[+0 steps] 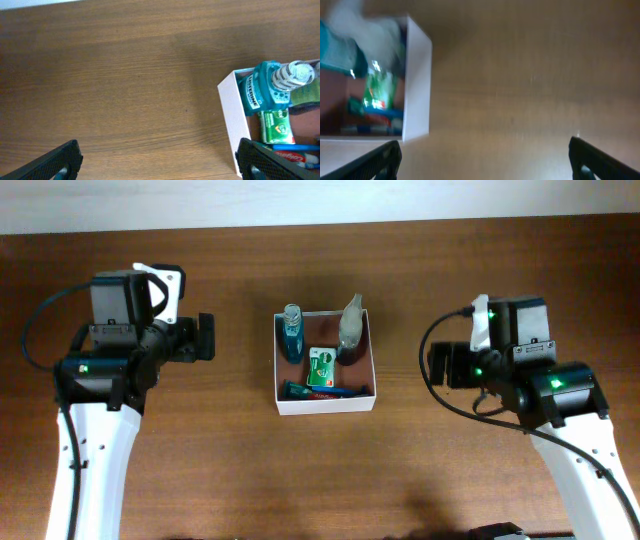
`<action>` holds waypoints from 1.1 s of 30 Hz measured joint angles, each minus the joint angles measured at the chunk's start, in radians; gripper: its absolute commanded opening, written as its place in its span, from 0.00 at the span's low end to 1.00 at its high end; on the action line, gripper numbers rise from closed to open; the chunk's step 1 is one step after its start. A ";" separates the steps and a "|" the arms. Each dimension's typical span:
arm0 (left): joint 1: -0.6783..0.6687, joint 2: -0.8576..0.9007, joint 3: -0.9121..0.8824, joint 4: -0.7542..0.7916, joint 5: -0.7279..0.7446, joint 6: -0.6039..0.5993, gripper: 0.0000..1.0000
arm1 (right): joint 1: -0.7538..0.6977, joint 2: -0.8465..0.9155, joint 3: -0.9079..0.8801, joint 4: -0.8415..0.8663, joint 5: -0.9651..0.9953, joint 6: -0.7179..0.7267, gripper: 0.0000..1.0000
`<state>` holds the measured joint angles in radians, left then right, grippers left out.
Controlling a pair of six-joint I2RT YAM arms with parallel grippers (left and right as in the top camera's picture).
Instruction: Pack container
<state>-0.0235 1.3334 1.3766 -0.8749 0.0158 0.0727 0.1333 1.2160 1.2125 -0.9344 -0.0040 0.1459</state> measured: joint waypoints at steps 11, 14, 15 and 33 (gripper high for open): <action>0.001 -0.009 0.000 -0.082 0.029 -0.018 0.99 | 0.004 -0.047 0.003 -0.022 0.049 -0.004 0.98; 0.001 -0.084 -0.016 -0.085 0.033 -0.017 0.99 | 0.005 -0.182 0.003 -0.034 0.053 -0.004 0.98; 0.001 -0.126 -0.026 -0.082 0.034 -0.017 0.99 | 0.005 -0.237 0.002 -0.036 0.054 -0.003 0.98; 0.001 -0.964 -0.446 -0.110 0.038 -0.097 1.00 | 0.005 -0.912 -0.258 -0.296 0.147 0.039 0.98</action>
<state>-0.0227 0.3691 0.9302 -0.9848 0.0536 -0.0242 0.1387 0.3038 0.9543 -1.2301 0.1432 0.1844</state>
